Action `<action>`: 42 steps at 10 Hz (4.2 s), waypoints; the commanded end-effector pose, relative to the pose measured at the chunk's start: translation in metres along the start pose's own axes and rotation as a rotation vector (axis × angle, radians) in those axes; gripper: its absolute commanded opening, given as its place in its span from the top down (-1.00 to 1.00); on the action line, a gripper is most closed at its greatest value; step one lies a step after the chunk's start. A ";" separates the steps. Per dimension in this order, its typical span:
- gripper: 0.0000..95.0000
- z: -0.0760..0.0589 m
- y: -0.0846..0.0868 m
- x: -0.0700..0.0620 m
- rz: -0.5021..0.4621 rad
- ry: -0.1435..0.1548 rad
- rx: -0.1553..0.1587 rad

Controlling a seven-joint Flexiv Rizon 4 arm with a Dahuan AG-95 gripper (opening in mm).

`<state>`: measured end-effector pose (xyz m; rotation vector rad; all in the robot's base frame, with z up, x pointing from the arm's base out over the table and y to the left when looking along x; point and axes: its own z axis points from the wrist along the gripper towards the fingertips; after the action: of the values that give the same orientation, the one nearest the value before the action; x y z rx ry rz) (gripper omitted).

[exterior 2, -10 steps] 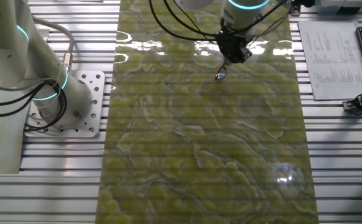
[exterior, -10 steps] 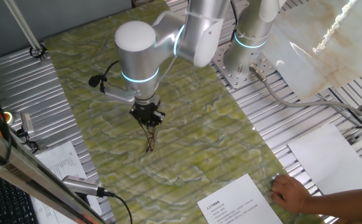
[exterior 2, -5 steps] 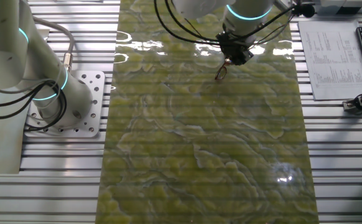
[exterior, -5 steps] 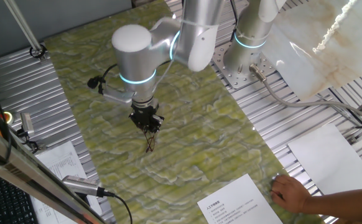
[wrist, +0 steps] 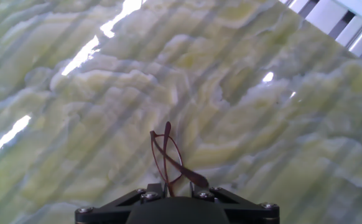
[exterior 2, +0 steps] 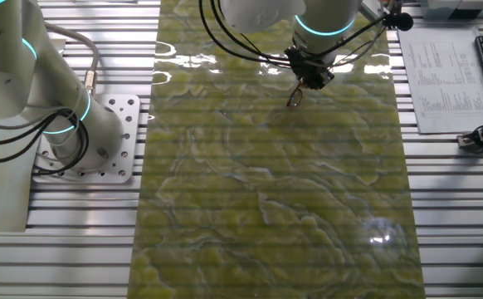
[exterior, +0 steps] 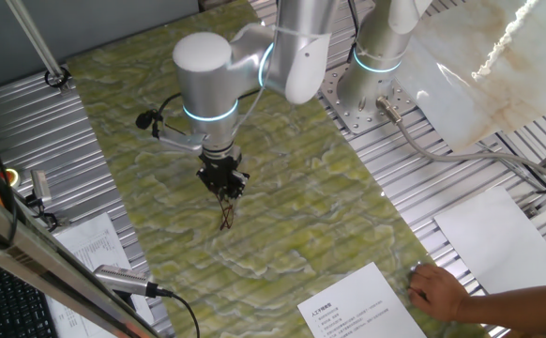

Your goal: Unfold the leg of the glasses (with one hand)

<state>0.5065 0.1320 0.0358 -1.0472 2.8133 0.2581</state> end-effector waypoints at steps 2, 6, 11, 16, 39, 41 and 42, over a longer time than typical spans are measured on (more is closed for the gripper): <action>0.60 0.003 0.000 0.000 0.013 0.001 -0.002; 0.60 0.005 0.000 -0.001 0.015 -0.011 -0.016; 0.60 0.007 0.001 -0.004 0.008 -0.029 -0.053; 0.60 0.009 0.003 -0.008 0.009 -0.033 -0.066; 1.00 0.016 0.006 -0.020 0.053 -0.033 -0.137; 0.60 0.016 0.006 -0.020 0.055 -0.029 -0.141; 0.60 0.015 0.007 -0.021 0.053 -0.026 -0.140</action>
<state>0.5191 0.1538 0.0260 -0.9892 2.8372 0.4748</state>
